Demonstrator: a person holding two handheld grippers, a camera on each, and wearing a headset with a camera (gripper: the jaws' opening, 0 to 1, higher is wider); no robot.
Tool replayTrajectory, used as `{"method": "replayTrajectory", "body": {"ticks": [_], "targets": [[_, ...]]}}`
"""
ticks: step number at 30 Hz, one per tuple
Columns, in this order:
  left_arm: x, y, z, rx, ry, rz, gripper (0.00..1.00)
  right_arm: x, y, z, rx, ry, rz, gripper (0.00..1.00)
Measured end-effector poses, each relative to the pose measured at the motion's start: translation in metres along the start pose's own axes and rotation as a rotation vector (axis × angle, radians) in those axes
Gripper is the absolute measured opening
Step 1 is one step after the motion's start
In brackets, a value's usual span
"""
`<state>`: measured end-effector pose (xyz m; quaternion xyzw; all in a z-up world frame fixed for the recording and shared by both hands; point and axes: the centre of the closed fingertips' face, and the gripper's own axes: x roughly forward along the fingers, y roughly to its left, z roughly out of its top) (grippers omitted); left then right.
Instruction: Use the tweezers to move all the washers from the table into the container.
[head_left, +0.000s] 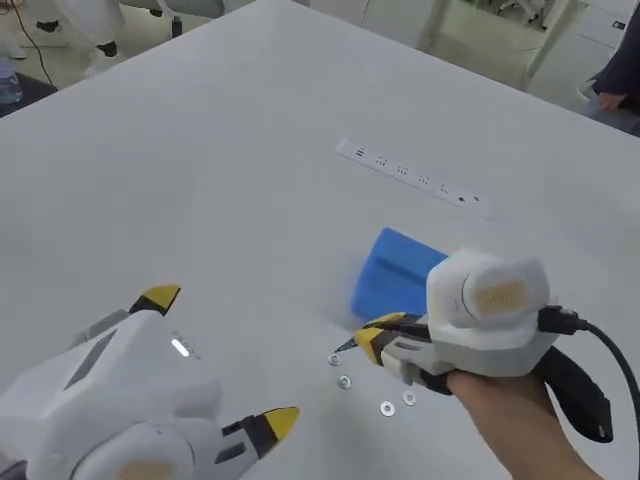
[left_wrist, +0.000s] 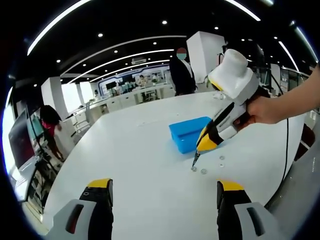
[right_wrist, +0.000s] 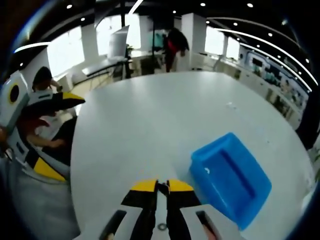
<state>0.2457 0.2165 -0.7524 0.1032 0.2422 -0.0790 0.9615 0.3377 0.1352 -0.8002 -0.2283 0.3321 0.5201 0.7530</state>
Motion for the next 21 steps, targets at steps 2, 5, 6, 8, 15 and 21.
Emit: {"method": "replayTrajectory", "body": {"ticks": [2,5,6,8,15,21], "targets": [[0.0001,0.0001,-0.0005,-0.001,0.002,0.000,0.87,0.0008,-0.0007,-0.0012,0.004,0.007,0.003,0.02],[0.0002,0.0004,-0.0005,0.001,0.002,0.002,0.87,0.0008,-0.0028,-0.0036,0.011,0.019,0.002,0.02],[0.0002,0.0004,-0.0007,0.001,0.003,0.002,0.87,0.0005,-0.0031,-0.0039,0.011,0.021,0.002,0.02],[0.0003,0.0005,-0.0004,0.001,0.002,0.001,0.87,-0.0003,-0.0040,-0.0044,0.015,0.023,0.002,0.03],[0.0007,0.0008,-0.0006,0.004,0.002,0.003,0.87,0.0016,-0.0037,-0.0060,0.011,0.046,-0.003,0.03],[0.0009,0.0018,-0.0006,0.005,0.003,0.008,0.86,0.0054,-0.0043,-0.0027,0.001,0.074,-0.013,0.03]]}}
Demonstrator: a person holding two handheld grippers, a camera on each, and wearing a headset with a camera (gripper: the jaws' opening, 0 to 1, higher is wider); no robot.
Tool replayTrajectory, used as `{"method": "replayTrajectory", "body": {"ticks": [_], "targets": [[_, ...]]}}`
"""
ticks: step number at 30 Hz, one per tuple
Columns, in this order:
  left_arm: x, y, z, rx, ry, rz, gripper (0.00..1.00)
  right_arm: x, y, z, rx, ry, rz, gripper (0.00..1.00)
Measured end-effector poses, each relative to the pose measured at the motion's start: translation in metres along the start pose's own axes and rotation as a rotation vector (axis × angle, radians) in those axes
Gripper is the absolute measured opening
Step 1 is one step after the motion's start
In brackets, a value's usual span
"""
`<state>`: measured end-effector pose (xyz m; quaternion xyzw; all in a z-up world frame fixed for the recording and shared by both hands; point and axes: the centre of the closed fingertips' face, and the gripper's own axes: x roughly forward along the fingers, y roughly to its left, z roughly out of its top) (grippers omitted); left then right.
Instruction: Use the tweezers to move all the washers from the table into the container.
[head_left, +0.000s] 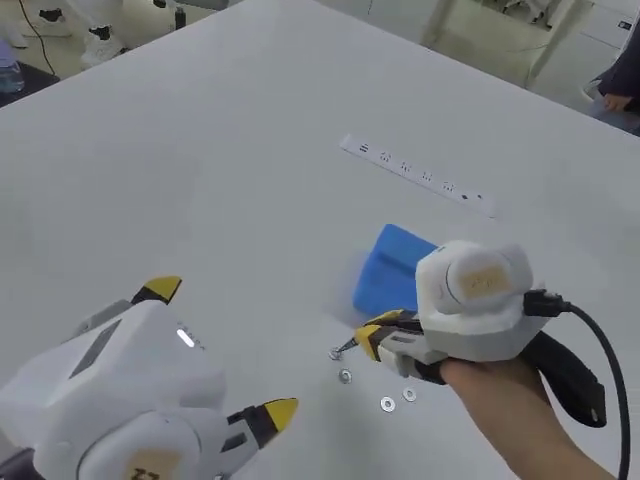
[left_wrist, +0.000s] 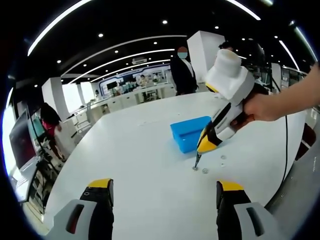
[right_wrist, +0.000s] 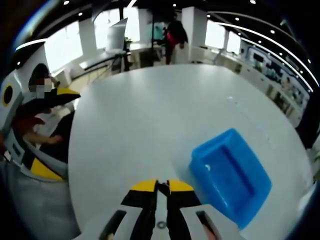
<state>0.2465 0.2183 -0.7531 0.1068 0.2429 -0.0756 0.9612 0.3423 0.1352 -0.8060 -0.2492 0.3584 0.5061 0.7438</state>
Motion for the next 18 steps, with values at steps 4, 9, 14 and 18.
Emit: {"method": "replayTrajectory", "body": {"ticks": [4,9,14,18], "targets": [[0.000,0.000,0.000,0.001,0.001,0.003,0.86,0.003,-0.002,0.002,-0.026,0.015,-0.011,0.03],[0.000,0.000,0.000,0.003,0.002,0.003,0.86,0.004,0.001,0.004,-0.057,0.029,-0.012,0.03],[0.000,0.000,0.000,0.005,0.001,0.003,0.85,0.009,0.001,0.010,-0.082,0.037,-0.010,0.03],[-0.001,0.001,0.000,0.007,0.002,0.006,0.85,0.011,0.001,0.013,-0.097,0.020,-0.023,0.03]]}}
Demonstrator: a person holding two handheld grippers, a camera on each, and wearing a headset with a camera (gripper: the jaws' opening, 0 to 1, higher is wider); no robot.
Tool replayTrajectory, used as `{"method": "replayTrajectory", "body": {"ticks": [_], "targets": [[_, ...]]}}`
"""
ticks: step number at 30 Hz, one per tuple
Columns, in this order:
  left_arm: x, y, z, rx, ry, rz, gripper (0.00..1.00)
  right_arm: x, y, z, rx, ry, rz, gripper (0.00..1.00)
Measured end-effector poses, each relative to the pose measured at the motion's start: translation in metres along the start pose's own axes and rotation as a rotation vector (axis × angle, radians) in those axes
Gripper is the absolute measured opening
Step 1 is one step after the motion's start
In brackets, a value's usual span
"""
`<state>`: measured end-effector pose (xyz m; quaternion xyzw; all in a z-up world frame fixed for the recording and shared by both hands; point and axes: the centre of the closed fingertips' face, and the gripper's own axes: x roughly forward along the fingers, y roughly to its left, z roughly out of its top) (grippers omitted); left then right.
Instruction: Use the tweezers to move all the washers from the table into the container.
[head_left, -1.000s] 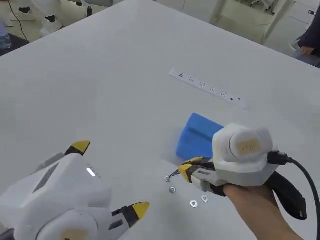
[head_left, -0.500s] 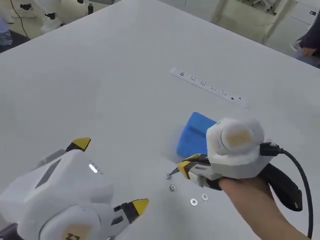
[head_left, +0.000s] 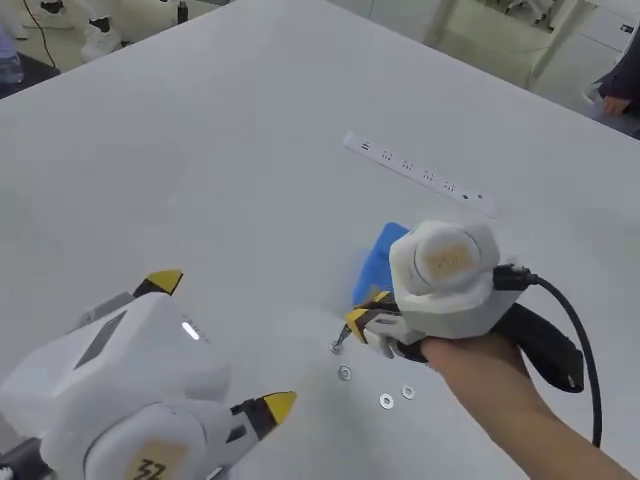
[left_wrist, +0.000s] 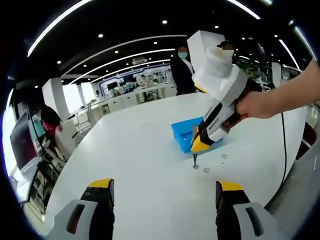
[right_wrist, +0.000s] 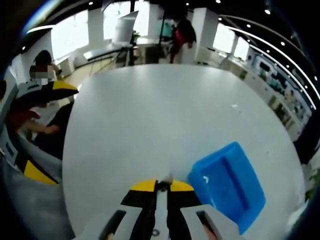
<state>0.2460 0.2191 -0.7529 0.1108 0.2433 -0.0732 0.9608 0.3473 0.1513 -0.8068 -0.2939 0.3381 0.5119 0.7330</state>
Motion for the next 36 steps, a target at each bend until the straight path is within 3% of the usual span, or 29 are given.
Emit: {"method": "replayTrajectory", "body": {"ticks": [3,8,27,36], "targets": [[0.000,0.000,0.000,-0.002,0.001,0.001,0.85,0.001,0.002,0.002,-0.035,-0.086,-0.022,0.03],[0.000,0.000,-0.001,0.001,0.004,-0.001,0.84,-0.002,0.005,-0.004,-0.069,-0.113,-0.071,0.03],[0.001,0.000,-0.005,0.008,0.021,-0.005,0.84,-0.001,-0.010,-0.010,0.038,-0.106,-0.062,0.02],[0.001,0.000,-0.005,0.019,0.024,-0.008,0.83,-0.005,-0.006,-0.019,0.090,-0.093,-0.050,0.01]]}}
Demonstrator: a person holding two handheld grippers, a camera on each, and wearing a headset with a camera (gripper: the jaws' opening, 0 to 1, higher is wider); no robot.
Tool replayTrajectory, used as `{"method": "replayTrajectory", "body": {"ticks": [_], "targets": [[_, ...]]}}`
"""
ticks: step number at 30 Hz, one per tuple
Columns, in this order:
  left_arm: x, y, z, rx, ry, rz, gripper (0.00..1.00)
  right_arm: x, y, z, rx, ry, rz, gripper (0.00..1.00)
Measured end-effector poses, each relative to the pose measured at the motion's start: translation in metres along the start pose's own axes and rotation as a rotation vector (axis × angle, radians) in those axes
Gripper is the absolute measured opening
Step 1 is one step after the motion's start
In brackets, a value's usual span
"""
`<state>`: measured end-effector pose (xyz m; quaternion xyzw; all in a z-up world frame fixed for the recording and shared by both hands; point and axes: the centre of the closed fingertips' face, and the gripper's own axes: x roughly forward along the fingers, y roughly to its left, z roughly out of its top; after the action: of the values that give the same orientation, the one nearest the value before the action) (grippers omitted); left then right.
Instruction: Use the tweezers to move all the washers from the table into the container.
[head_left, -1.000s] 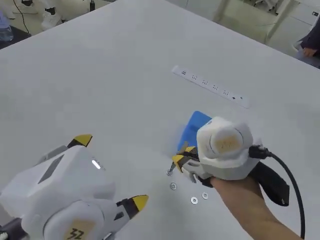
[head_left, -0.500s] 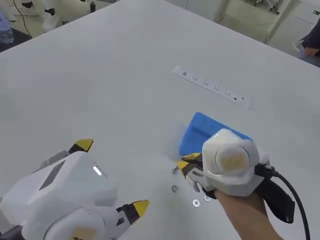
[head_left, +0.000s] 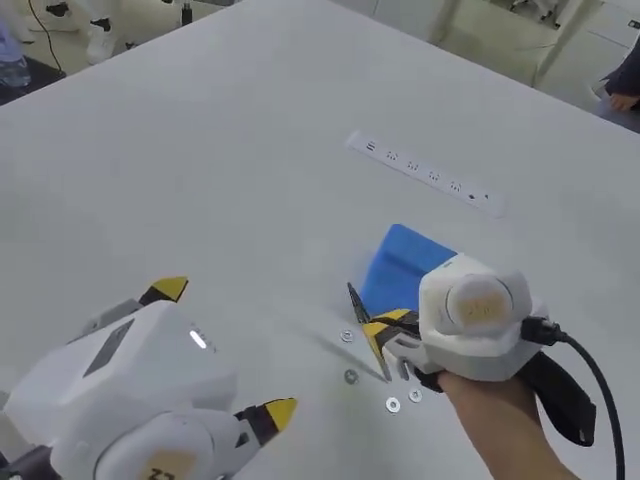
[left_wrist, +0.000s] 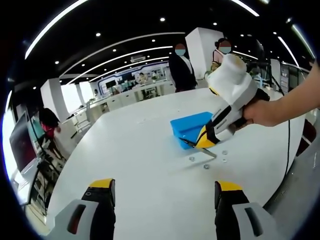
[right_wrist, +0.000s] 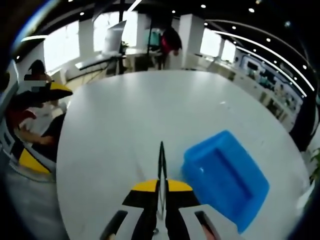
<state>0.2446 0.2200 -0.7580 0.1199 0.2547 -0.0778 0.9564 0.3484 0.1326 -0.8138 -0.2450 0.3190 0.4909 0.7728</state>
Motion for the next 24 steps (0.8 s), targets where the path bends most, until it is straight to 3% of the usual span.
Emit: {"method": "replayTrajectory", "body": {"ticks": [5,11,12,13,17,20,24], "targets": [[0.000,-0.002,-0.001,0.006,0.008,-0.009,0.81,-0.002,0.011,-0.009,0.047,0.004,0.025,0.02],[0.000,-0.002,-0.001,0.012,0.010,-0.012,0.80,0.008,0.021,-0.034,0.079,0.053,0.027,0.00],[0.000,-0.002,-0.001,0.013,0.010,-0.013,0.79,0.007,0.021,-0.042,0.079,0.082,0.016,0.00],[0.000,-0.003,-0.001,0.014,0.010,-0.015,0.79,0.013,0.022,-0.038,0.055,0.052,0.033,0.00],[0.001,-0.005,-0.002,0.024,0.014,-0.025,0.78,0.013,0.020,-0.038,0.046,0.056,0.027,0.00],[0.002,-0.009,-0.003,0.034,0.025,-0.041,0.74,0.002,0.015,-0.034,0.066,0.027,0.003,0.00],[0.005,-0.025,-0.005,0.020,0.054,-0.133,0.61,-0.023,0.010,-0.035,0.096,-0.016,-0.027,0.00]]}}
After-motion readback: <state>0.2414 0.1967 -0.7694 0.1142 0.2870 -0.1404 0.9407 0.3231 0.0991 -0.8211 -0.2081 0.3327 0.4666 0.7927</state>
